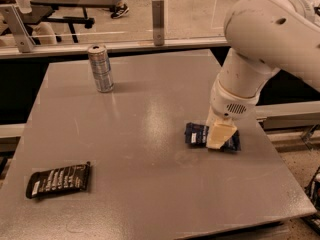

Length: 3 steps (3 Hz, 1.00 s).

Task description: Pick rxbar blueberry

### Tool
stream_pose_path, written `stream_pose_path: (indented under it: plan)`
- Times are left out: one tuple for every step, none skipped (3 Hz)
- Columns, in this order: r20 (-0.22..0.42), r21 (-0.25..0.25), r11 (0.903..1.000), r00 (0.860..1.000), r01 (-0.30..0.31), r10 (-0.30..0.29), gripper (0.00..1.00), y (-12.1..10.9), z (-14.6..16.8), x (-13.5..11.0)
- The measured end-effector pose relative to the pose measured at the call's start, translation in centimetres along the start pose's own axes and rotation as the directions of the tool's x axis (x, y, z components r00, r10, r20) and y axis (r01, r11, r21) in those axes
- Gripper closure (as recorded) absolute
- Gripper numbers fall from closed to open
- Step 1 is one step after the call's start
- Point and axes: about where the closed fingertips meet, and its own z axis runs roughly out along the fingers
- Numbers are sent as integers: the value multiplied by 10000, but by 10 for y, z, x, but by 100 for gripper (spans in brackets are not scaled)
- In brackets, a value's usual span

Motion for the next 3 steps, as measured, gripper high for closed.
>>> stream_pose_path:
  plan:
    - [72, -72, 10000, 10000, -66, 67, 100, 1, -5, 0]
    - [544, -331, 9992, 9983, -209, 227, 100, 3, -35, -8]
    - [1125, -518, 9986, 9936, 71, -12, 100, 8, -72, -25]
